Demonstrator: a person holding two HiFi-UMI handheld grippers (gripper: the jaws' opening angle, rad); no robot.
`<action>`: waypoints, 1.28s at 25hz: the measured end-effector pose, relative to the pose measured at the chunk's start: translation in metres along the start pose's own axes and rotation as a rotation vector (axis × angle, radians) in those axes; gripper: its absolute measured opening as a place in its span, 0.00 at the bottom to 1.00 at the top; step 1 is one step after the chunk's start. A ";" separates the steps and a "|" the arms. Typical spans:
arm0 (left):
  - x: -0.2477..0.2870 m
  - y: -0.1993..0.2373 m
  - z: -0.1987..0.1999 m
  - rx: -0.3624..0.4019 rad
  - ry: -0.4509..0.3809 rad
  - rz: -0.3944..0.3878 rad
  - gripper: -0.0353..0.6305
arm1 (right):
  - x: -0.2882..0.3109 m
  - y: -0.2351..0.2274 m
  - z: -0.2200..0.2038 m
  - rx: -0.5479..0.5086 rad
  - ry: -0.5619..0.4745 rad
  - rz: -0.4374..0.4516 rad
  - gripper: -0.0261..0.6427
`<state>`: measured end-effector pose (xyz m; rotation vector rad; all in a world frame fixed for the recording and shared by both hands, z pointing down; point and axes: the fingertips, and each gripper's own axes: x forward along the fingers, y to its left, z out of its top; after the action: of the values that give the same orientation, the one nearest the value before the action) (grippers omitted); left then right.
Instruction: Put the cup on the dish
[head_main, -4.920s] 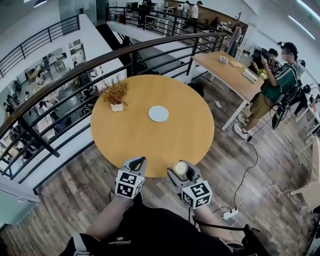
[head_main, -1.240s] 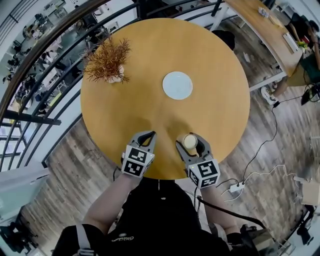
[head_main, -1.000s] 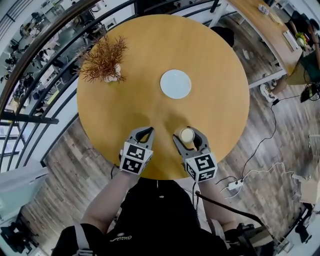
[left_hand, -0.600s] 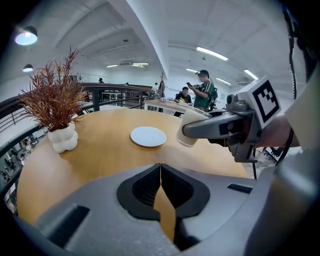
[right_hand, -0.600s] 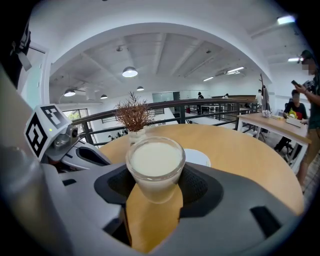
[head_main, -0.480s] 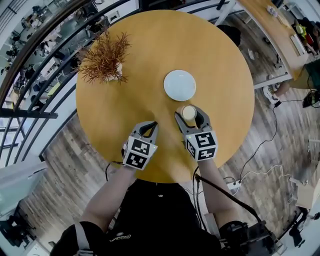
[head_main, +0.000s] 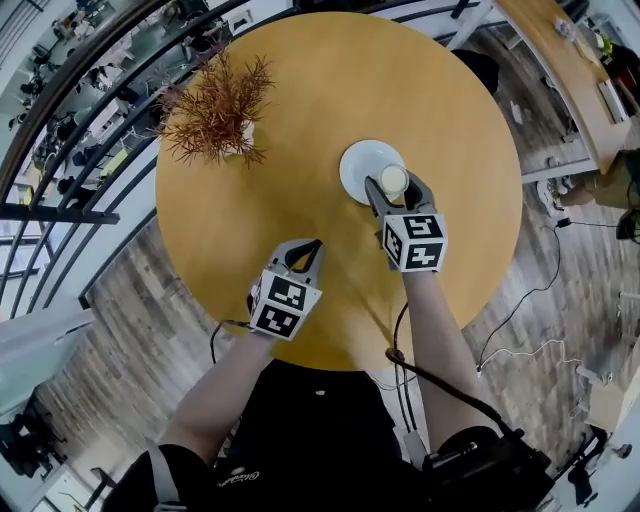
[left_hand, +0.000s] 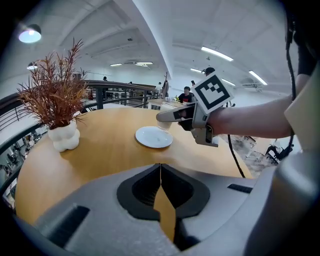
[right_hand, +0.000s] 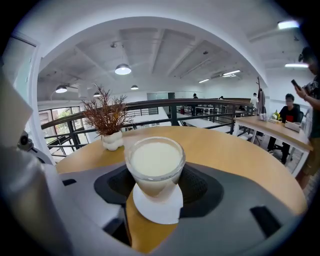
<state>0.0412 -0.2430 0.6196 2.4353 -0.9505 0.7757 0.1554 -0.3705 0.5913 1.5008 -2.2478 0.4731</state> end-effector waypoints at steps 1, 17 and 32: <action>0.000 0.001 -0.001 -0.005 0.002 0.002 0.07 | 0.006 -0.003 0.000 -0.003 0.007 -0.003 0.42; 0.002 0.005 -0.013 -0.042 0.010 0.019 0.07 | 0.054 -0.022 -0.024 -0.010 0.105 -0.020 0.42; 0.003 0.010 -0.017 -0.039 0.018 0.015 0.07 | 0.064 -0.020 -0.035 -0.014 0.135 -0.035 0.42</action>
<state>0.0299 -0.2413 0.6362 2.3863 -0.9693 0.7760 0.1563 -0.4121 0.6550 1.4537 -2.1134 0.5306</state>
